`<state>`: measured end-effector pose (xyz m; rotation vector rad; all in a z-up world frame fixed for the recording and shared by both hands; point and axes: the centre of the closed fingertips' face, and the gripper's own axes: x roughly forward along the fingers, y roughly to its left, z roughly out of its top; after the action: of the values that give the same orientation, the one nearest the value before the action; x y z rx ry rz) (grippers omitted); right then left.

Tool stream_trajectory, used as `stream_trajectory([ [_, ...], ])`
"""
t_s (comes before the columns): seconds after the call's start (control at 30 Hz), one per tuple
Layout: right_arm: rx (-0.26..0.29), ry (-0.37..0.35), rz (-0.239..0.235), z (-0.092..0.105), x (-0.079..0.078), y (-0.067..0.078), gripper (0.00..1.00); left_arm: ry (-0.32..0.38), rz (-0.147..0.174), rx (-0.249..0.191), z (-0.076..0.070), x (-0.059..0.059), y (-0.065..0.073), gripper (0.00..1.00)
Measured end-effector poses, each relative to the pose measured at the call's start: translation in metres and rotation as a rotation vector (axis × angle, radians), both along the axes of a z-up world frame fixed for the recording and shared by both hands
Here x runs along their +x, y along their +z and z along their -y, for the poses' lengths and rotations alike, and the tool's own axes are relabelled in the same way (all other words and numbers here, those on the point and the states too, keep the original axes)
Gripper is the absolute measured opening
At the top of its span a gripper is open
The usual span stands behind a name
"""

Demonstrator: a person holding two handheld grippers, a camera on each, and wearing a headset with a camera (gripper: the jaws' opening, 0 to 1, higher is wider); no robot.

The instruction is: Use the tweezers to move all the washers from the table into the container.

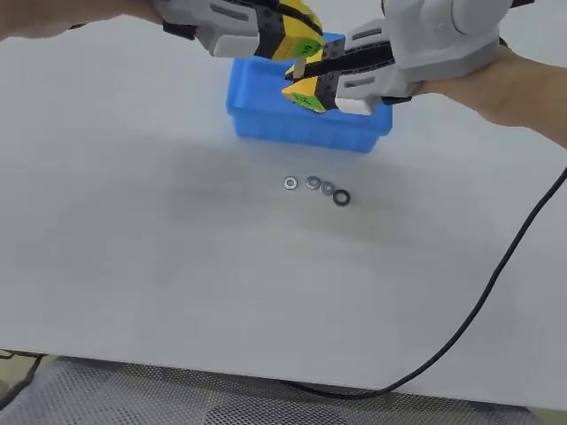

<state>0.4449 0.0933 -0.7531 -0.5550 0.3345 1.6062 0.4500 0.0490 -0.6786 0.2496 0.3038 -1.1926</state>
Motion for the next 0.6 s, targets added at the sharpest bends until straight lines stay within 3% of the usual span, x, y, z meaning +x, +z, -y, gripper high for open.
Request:
stream_trajectory([
  [0.13,0.004,0.002,-0.003,0.0000,-0.0021,0.0011,0.11,-0.013,0.011,0.002,0.0011,-0.0006,0.0009,0.07],
  [0.3,0.002,0.007,-0.003,0.0002,-0.0025,0.0014,0.11,0.014,-0.016,-0.017,0.0004,0.0026,0.0015,0.05],
  [0.33,0.002,0.006,-0.001,0.0001,-0.0016,0.0014,0.11,0.021,-0.037,-0.028,0.0002,0.0028,0.0017,0.05],
  [0.5,0.008,0.006,-0.002,-0.0007,0.0007,0.0038,0.11,0.019,-0.016,-0.040,0.0004,0.0044,0.0040,0.05],
  [0.6,0.012,0.003,0.004,-0.0012,0.0019,0.0054,0.12,-0.003,0.016,-0.035,0.0003,0.0045,0.0055,0.05],
])
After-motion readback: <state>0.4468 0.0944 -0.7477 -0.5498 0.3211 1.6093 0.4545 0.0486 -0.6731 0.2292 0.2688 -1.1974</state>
